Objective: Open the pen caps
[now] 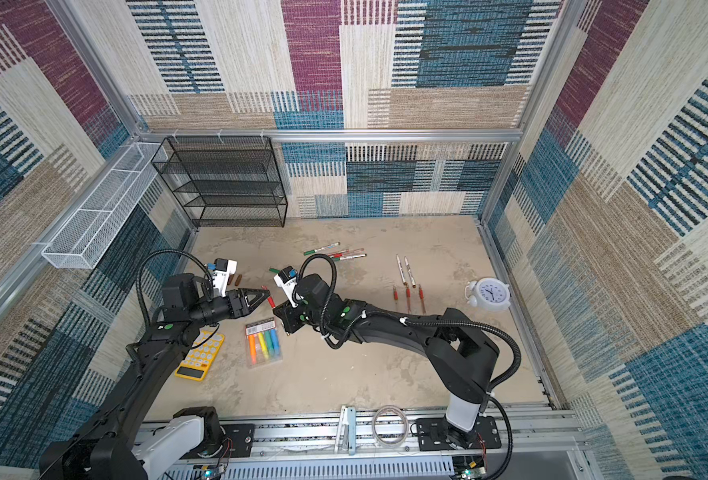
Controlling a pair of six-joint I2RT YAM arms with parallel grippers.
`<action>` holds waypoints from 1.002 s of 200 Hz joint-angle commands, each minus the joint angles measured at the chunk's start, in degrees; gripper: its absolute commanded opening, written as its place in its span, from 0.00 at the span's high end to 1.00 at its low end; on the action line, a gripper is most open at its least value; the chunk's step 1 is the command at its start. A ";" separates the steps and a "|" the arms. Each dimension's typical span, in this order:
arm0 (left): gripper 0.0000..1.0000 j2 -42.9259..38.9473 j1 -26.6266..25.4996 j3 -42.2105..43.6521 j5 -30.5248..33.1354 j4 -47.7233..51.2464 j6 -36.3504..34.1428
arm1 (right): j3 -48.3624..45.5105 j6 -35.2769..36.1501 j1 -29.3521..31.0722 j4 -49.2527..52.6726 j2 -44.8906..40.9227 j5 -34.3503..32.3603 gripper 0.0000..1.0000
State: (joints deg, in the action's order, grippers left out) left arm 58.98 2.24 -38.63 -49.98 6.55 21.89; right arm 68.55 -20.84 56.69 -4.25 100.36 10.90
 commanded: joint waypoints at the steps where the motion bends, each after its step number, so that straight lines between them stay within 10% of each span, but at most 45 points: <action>1: 0.51 0.23 0.12 -0.46 2.41 -1.61 0.57 | 1.49 0.61 0.40 -0.91 0.88 -0.21 0.97; 47: 0.61 0.57 0.13 -0.52 3.46 -1.72 0.96 | 2.70 1.63 1.26 -0.32 1.54 -0.35 0.98; 106: 1.00 0.64 0.40 -1.11 4.98 -0.78 1.66 | 2.93 2.23 1.63 -0.10 1.45 -0.44 0.98; 200: 1.00 -0.28 0.83 -0.97 5.33 -0.51 1.79 | 7.37 4.06 1.68 2.42 5.93 -0.41 0.71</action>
State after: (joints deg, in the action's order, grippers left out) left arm 58.70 2.87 -39.07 -45.17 6.02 23.81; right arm 74.00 -17.74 58.33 -2.55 104.75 10.07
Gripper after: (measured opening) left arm 0.109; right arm 0.287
